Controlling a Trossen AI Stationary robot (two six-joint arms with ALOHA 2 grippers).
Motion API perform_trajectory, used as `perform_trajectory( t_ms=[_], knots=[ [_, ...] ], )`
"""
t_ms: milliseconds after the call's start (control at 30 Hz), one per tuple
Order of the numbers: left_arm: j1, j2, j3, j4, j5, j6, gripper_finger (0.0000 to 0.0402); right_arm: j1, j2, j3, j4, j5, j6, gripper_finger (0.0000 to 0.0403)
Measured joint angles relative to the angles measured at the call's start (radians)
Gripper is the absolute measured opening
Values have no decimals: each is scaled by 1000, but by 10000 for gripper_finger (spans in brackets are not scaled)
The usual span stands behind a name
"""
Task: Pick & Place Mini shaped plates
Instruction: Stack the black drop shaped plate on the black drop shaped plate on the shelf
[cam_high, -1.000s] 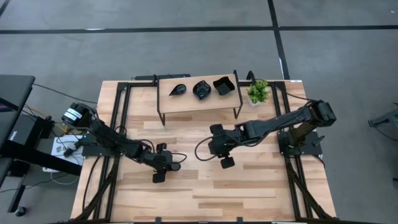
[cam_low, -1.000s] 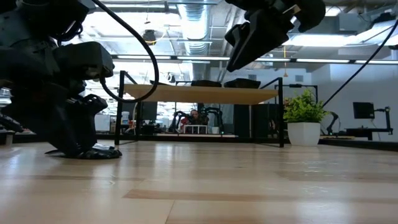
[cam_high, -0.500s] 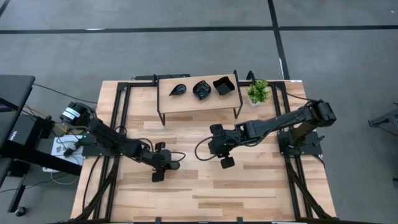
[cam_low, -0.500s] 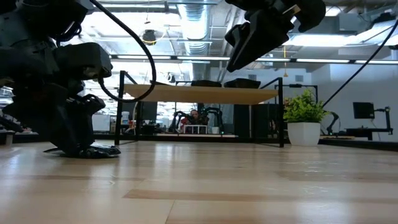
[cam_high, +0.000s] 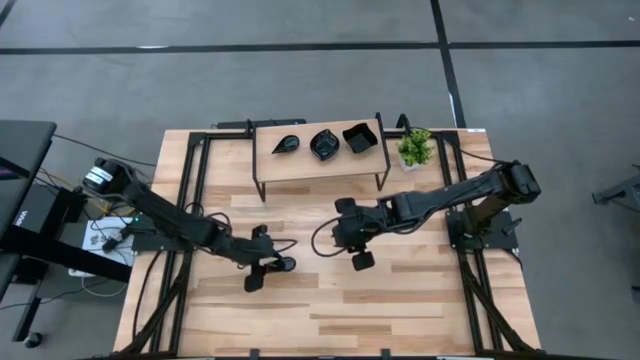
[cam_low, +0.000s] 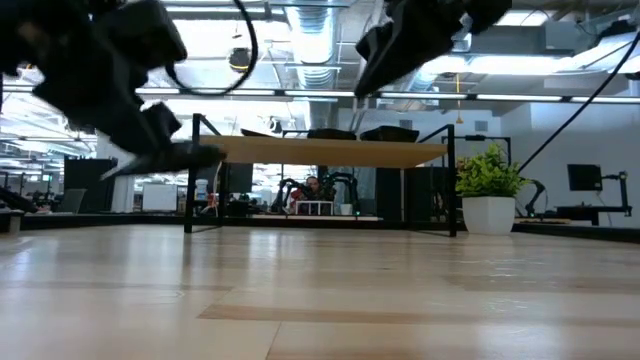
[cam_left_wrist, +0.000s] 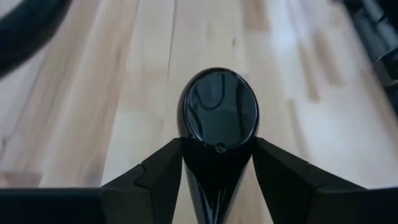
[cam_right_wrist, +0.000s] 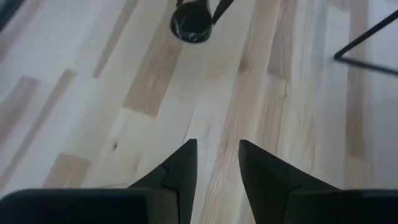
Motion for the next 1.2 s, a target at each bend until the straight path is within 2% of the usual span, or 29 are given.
perform_trajectory(
  t_ms=[267,667,1000,1200],
  knots=[
    [0,-143,2,43,-7,-29,191,0,-77,50,37,37,-37,113],
    [0,-308,3,78,18,-309,191,12,-238,51,162,56,-156,113],
    [0,-331,3,213,134,-417,191,12,-243,51,192,55,-158,113],
    [0,-331,3,281,159,-575,191,12,-233,50,232,55,-159,113]
  ],
)
